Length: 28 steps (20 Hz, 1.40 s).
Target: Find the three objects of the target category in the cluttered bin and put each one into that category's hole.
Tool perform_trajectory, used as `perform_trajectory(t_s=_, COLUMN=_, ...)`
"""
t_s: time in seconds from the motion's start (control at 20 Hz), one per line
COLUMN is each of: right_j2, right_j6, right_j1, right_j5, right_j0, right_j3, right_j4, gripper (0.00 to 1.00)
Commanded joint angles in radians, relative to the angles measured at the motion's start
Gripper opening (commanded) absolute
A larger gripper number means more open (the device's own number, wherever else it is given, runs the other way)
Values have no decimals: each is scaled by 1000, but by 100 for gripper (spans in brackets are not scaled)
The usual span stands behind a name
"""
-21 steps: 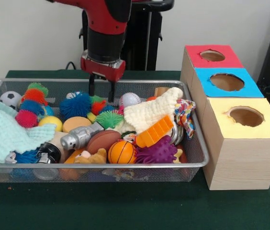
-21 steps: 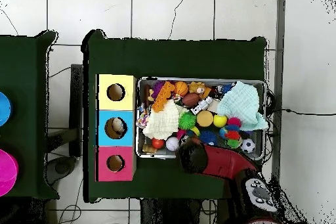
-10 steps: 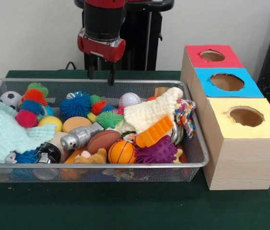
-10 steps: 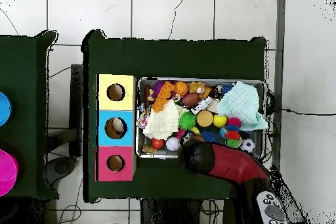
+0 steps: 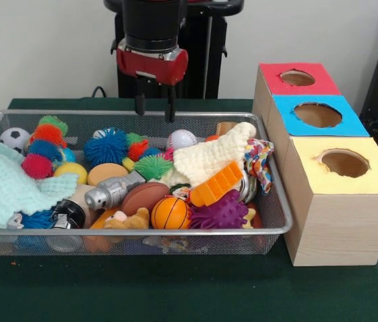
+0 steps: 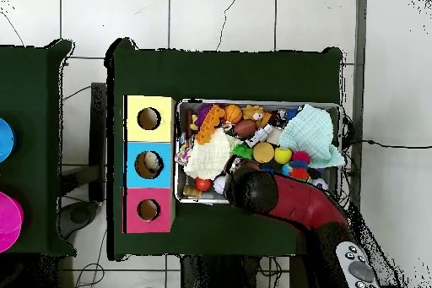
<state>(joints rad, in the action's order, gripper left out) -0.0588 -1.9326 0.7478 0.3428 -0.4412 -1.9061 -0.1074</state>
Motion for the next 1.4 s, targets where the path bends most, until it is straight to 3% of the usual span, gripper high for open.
perform_trajectory(t_s=0.05, right_j2=-100, right_j6=-112, right_j1=-42, right_j5=86, right_j0=46, right_j3=-12, right_j4=59, gripper=100)
perform_trajectory(t_s=0.3, right_j2=-108, right_j6=-92, right_j1=-82, right_j5=118, right_j0=67, right_j3=52, right_j4=76, gripper=100)
perform_trajectory(t_s=0.55, right_j2=-131, right_j6=-98, right_j1=-134, right_j5=69, right_j0=98, right_j3=100, right_j4=91, gripper=100)
perform_trajectory(t_s=0.8, right_j2=-149, right_j6=-103, right_j1=-172, right_j5=-25, right_j0=108, right_j3=104, right_j4=83, gripper=100)
perform_trajectory(t_s=1.05, right_j2=-190, right_j6=-81, right_j1=-301, right_j5=-211, right_j0=75, right_j3=148, right_j4=30, gripper=100)
perform_trajectory(t_s=1.2, right_j2=-183, right_j6=-84, right_j1=-346, right_j5=-251, right_j0=79, right_j3=165, right_j4=19, gripper=100)
perform_trajectory(t_s=1.4, right_j2=-140, right_j6=-87, right_j1=-386, right_j5=-228, right_j0=97, right_j3=184, right_j4=36, gripper=100)
